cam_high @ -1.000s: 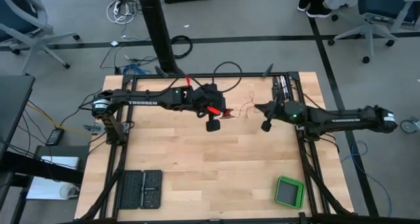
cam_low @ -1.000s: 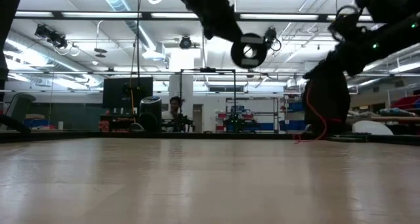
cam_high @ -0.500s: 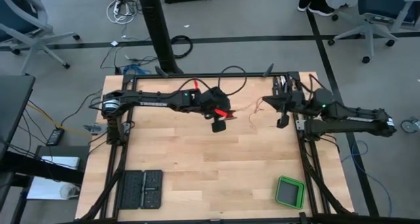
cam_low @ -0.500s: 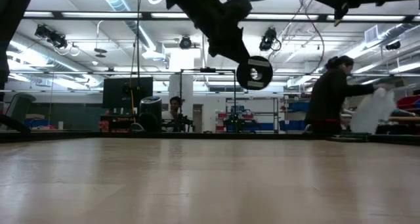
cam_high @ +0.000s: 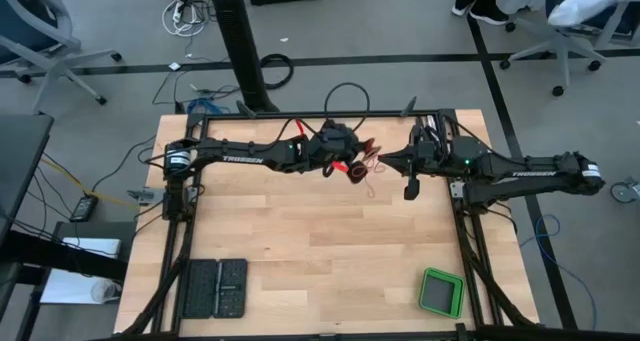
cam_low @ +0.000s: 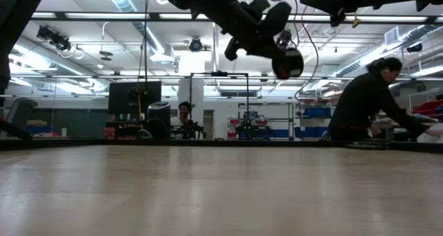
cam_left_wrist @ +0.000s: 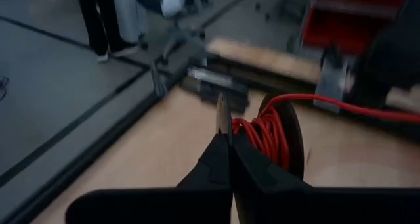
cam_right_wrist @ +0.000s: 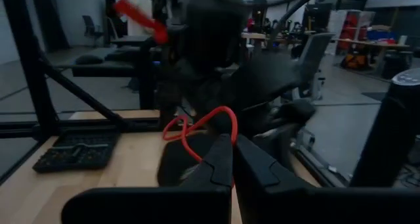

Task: Coil cords
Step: Coil the red wire cable onto the black spool

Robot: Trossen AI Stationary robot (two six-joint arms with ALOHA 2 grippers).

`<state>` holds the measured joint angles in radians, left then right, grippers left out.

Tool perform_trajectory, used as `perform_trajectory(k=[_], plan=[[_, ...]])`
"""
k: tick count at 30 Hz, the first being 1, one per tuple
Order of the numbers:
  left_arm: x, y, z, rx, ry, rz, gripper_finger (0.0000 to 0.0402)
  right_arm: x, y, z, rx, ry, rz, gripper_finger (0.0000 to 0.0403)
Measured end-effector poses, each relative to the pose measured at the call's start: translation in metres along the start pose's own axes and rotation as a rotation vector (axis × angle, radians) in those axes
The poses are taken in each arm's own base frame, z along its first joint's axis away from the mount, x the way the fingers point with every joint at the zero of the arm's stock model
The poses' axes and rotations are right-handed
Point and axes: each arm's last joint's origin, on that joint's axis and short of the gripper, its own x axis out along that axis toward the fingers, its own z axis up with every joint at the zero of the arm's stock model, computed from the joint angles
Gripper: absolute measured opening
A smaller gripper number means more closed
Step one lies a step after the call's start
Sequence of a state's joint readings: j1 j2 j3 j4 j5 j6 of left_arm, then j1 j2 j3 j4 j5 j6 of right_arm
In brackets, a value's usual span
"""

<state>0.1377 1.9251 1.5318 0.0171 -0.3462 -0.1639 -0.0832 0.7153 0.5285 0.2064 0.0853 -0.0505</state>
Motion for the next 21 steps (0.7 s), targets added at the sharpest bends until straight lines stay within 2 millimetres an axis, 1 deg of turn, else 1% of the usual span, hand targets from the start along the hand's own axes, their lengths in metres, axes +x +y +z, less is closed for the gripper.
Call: perform_trajectory(k=[7, 9, 15, 19, 21], plan=[[0.003, 0.011, 0.018, -0.171, -0.164, -0.006, 0.0001, 0.008, 0.012, -0.006, 0.004, 0.028, 0.059, 0.0000], [0.003, 0.014, 0.022, -0.189, -0.196, -0.032, 0.0001, 0.009, 0.014, -0.008, 0.000, 0.050, 0.054, 0.0000], [0.001, 0.012, 0.037, -0.239, -0.308, -0.231, 0.0001, 0.005, 0.017, -0.018, -0.059, 0.171, -0.021, 0.0000], [-0.003, 0.009, 0.044, -0.246, -0.366, -0.364, 0.0001, 0.004, 0.016, -0.023, -0.081, 0.216, -0.059, 0.0000], [-0.005, 0.008, 0.046, -0.248, -0.379, -0.425, 0.0001, 0.004, 0.015, -0.024, -0.093, 0.227, -0.107, 0.0000]])
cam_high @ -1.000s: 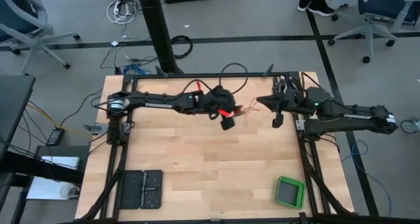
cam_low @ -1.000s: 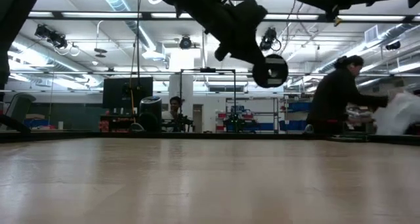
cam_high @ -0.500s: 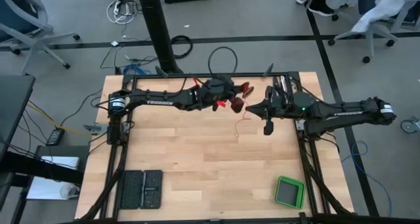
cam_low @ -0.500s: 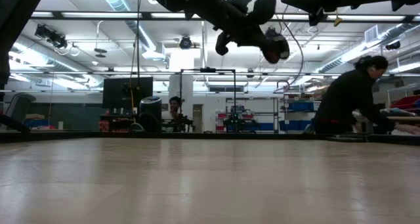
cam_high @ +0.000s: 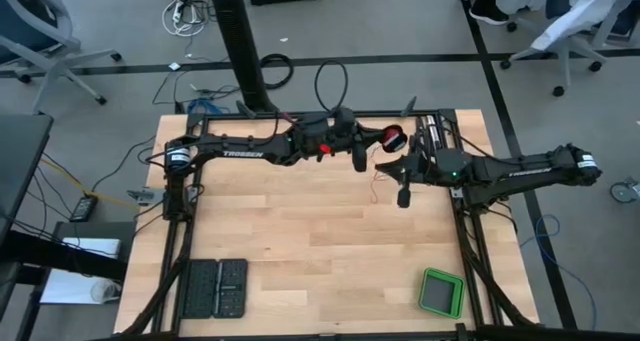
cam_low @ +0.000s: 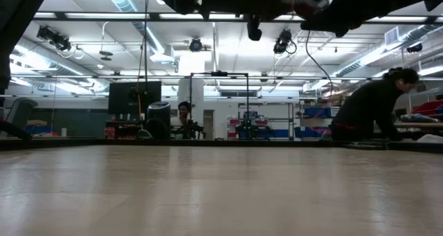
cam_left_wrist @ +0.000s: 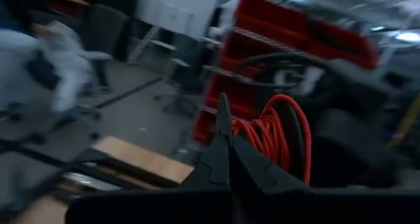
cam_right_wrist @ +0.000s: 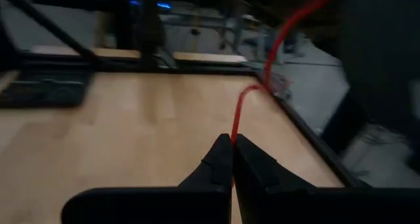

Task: Coil cords
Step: Coil the red wire cable onto the black spool

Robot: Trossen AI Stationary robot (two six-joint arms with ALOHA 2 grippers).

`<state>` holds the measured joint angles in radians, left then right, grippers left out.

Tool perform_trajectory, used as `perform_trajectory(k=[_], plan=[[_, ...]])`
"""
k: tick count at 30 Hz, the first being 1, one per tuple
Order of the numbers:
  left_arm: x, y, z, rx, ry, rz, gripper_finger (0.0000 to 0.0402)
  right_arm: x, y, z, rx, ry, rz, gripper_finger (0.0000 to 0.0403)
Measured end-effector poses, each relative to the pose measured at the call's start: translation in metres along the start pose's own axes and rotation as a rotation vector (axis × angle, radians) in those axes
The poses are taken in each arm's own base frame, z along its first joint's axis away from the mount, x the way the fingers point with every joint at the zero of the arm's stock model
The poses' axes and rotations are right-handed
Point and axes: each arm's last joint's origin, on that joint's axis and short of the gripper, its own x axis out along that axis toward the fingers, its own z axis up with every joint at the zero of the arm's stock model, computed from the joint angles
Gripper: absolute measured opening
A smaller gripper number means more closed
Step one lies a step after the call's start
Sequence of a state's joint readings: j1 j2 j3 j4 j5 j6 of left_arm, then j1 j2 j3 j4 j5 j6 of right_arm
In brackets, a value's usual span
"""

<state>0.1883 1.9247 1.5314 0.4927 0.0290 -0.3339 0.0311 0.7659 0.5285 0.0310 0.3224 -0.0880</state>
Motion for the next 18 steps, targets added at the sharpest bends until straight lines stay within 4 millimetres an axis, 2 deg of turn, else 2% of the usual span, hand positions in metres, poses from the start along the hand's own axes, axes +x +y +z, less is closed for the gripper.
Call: perform_trajectory(k=[5, 9, 18], plan=[[-0.0002, -0.0034, 0.0011, -0.111, 0.018, -0.098, 0.0001, -0.0007, -0.0049, -0.0015, 0.005, 0.024, -0.168, 0.0000], [-0.0003, -0.0040, -0.0002, -0.114, 0.041, -0.127, 0.0001, -0.0016, -0.0064, -0.0024, 0.036, 0.033, -0.217, 0.0000], [-0.0001, -0.0008, -0.0015, 0.114, 0.023, -0.031, 0.0001, -0.0050, 0.0024, 0.0034, 0.118, -0.029, -0.133, 0.0000]])
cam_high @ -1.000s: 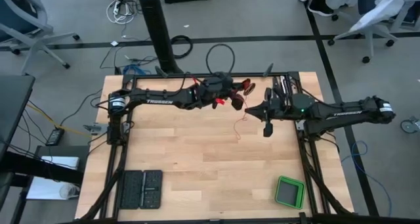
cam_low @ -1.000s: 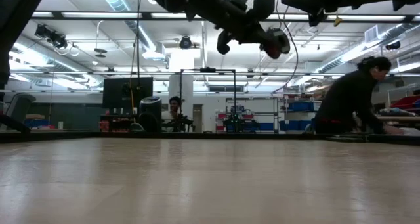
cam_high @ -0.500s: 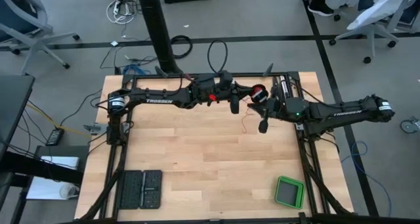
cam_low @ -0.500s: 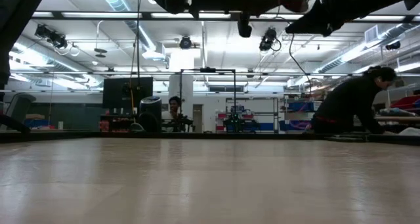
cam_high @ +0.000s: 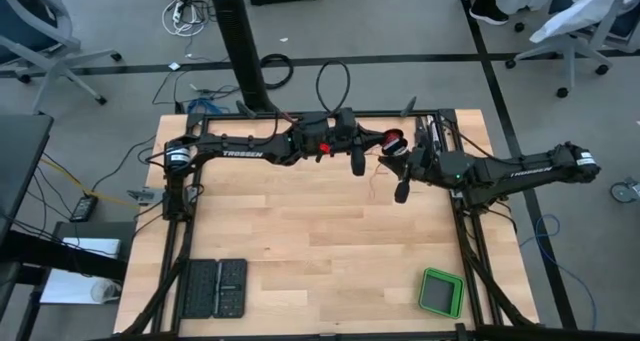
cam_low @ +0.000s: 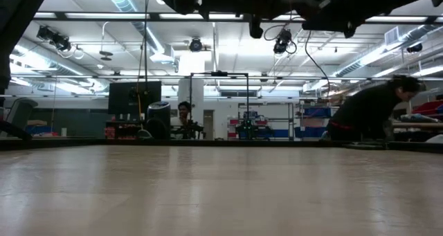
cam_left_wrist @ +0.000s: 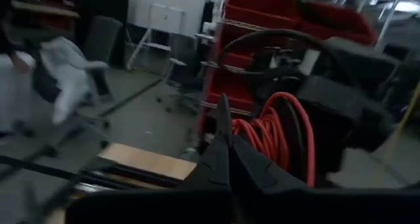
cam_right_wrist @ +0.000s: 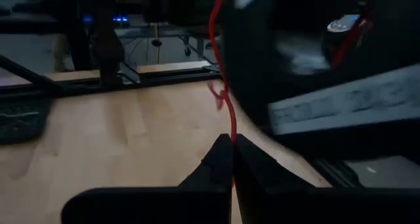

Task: Coil cords
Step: Coil the red wire cable onto the black spool

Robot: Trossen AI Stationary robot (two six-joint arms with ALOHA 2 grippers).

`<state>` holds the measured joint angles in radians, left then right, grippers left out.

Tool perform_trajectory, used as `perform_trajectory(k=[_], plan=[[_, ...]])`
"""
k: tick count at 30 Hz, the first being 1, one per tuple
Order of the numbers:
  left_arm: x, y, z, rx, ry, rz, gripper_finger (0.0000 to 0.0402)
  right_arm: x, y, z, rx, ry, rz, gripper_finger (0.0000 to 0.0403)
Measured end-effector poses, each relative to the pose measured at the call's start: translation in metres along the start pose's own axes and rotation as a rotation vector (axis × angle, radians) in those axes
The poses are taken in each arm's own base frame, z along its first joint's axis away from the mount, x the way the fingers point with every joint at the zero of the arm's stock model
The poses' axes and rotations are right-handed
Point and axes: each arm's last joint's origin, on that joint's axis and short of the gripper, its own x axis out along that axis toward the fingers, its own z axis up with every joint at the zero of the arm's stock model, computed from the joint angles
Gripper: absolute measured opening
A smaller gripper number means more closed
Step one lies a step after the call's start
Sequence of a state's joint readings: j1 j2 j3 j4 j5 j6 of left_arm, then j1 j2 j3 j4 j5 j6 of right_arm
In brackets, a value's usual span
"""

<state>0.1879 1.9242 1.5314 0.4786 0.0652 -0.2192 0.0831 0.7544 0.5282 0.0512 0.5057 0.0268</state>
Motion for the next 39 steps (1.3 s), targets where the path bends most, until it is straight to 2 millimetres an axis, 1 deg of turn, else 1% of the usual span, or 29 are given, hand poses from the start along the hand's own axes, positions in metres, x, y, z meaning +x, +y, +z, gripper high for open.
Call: perform_trajectory(k=[6, 9, 14, 17, 21, 26, 33, 39], plan=[[0.000, 0.000, -0.005, 0.240, 0.044, 0.072, 0.0001, -0.002, 0.001, 0.005, 0.033, -0.042, 0.009, 0.0000], [0.000, -0.002, -0.008, 0.289, 0.068, 0.095, 0.0001, -0.001, -0.001, 0.005, 0.027, -0.044, -0.006, 0.0000], [0.000, -0.004, -0.008, 0.295, 0.068, 0.116, 0.0001, 0.004, -0.005, 0.004, 0.026, -0.039, -0.037, 0.0000], [0.000, -0.006, -0.008, 0.309, 0.069, 0.132, 0.0001, 0.008, -0.004, 0.003, 0.026, -0.038, -0.027, 0.0000], [-0.001, -0.004, -0.016, 0.352, 0.152, 0.145, 0.0001, 0.007, -0.003, 0.003, 0.013, -0.036, -0.016, 0.0000], [-0.003, -0.002, -0.023, 0.359, 0.237, 0.167, 0.0001, 0.003, -0.006, 0.006, 0.011, -0.053, -0.020, 0.0000], [-0.005, 0.000, -0.031, 0.427, 0.331, 0.178, 0.0001, -0.005, -0.010, 0.007, -0.020, -0.050, -0.028, 0.0000], [-0.008, 0.002, -0.039, 0.441, 0.418, 0.185, 0.0001, -0.013, -0.015, 0.024, -0.066, 0.005, -0.029, 0.0000]])
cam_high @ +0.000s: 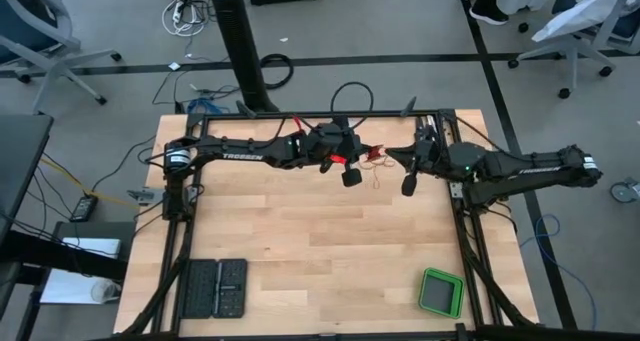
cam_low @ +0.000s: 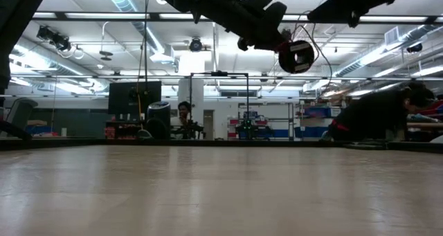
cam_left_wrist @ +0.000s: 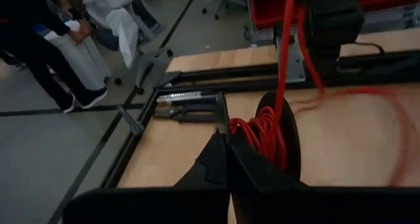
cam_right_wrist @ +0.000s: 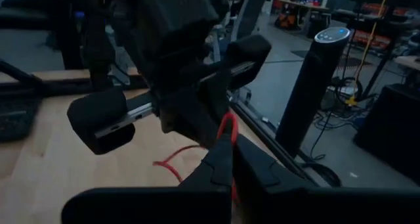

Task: Coil cords
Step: Coil the red wire cable onto the black spool

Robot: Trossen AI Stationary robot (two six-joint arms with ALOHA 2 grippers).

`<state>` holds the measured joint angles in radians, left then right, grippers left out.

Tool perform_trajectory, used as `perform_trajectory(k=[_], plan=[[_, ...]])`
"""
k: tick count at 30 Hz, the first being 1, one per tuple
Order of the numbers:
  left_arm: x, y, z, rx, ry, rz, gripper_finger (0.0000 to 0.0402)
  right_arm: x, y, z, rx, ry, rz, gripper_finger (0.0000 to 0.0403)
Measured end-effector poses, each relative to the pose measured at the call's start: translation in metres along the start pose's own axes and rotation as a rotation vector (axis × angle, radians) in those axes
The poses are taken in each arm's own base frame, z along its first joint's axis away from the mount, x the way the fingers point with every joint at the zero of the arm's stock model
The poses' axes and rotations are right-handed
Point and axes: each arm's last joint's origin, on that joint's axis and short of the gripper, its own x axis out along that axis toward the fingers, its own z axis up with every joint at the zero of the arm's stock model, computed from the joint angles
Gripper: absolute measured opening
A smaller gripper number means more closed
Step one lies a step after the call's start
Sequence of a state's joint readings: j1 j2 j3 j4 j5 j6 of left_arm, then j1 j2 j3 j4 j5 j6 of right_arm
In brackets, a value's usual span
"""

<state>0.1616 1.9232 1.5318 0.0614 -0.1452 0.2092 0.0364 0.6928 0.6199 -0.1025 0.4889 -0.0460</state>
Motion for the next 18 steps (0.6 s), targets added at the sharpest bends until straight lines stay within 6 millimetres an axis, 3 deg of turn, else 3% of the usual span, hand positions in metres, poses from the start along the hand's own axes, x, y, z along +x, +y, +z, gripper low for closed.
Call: perform_trajectory(k=[4, 13, 18], plan=[[0.000, -0.001, -0.005, 0.007, 0.047, -0.009, 0.0001, -0.006, -0.004, 0.012, -0.068, 0.048, -0.018, 0.0000], [-0.001, -0.002, -0.013, 0.041, 0.129, -0.028, 0.0001, -0.014, -0.012, 0.018, -0.127, 0.097, -0.108, 0.0000], [-0.001, -0.001, -0.012, 0.030, 0.121, -0.010, 0.0001, -0.010, -0.004, 0.015, -0.105, 0.113, 0.093, 0.0000]])
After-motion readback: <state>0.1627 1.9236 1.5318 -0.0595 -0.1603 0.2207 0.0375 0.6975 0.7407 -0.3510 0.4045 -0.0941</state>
